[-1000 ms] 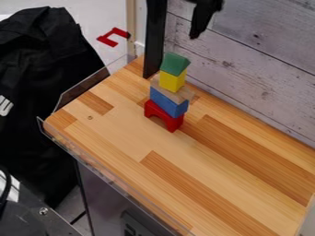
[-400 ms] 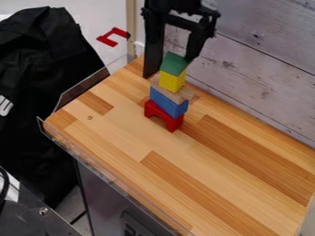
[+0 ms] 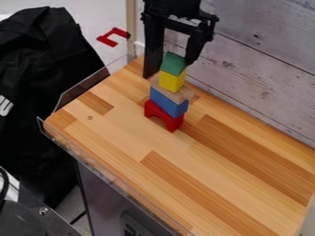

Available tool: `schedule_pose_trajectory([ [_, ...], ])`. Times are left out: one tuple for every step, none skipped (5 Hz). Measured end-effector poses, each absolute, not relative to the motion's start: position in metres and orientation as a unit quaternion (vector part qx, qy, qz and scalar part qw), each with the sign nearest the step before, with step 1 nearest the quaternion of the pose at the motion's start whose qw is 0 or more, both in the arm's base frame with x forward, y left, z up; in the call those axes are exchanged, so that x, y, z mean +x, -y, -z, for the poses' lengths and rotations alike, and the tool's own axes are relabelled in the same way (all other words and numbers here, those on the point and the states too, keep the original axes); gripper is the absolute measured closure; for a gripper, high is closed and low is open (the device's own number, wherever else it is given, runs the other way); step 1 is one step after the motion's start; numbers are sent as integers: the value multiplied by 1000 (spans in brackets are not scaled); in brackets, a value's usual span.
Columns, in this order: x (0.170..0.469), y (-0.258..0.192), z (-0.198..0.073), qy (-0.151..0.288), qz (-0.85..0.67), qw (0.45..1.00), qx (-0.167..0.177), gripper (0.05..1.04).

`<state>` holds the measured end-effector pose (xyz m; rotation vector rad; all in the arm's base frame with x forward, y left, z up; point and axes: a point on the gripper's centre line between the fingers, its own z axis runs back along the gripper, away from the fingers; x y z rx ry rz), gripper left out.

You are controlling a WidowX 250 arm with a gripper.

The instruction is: Put the green triangle from top of tower in to the right side of the table

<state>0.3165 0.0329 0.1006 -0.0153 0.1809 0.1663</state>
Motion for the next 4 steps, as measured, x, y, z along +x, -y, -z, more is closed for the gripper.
schedule_pose_trajectory([
  [316,-32,-91,-104,-90,990,-11,139],
  [317,-32,-92,-102,-95,990,-14,419],
  [317,-32,-91,-103,-96,990,-15,565],
  [317,-32,-90,-104,-99,990,-14,565],
])
